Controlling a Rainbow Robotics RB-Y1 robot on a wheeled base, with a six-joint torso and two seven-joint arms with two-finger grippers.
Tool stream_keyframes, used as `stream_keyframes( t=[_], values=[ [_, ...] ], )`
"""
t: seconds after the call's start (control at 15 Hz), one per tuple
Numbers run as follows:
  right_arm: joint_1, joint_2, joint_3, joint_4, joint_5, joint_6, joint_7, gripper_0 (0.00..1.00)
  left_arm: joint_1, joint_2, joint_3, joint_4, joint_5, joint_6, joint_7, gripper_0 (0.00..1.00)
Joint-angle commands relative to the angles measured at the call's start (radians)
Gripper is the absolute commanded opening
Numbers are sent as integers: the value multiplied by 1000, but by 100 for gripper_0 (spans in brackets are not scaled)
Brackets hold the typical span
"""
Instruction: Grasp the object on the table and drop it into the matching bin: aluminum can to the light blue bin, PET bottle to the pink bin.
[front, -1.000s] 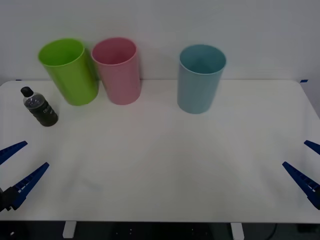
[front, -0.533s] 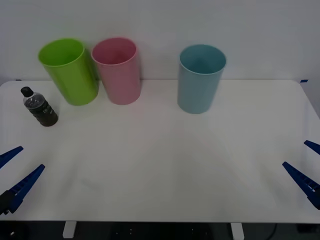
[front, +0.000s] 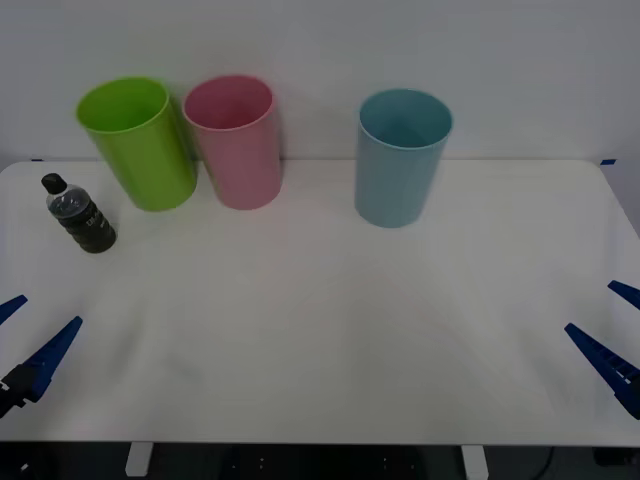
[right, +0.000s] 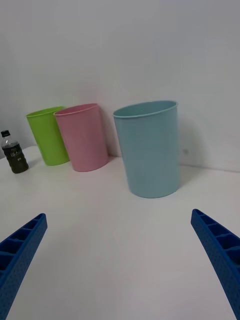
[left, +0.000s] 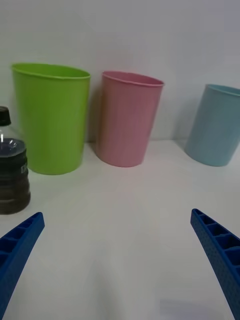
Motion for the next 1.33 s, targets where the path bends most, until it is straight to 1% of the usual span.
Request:
stream_keyframes(
  t=[0.07, 0.27, 0.67, 0.93, 1.33],
  values=[
    [0, 0, 0, 0, 0, 0, 0, 100, -6, -1, -3, 1, -70, 75, -8, 100],
    [0, 0, 0, 0, 0, 0, 0, 100, -21, 1, -10, 33, -104, 141, -9, 100],
    [0, 0, 0, 0, 0, 0, 0, 100, -144, -1, 2, 216, -98, 165, -24, 100],
    [0, 0, 0, 0, 0, 0, 0, 100, -224, -1, -3, 300, -83, 197, -21, 100],
    [0, 0, 0, 0, 0, 0, 0, 100, -363, -1, -21, 427, -83, 247, -29, 100]
  ],
)
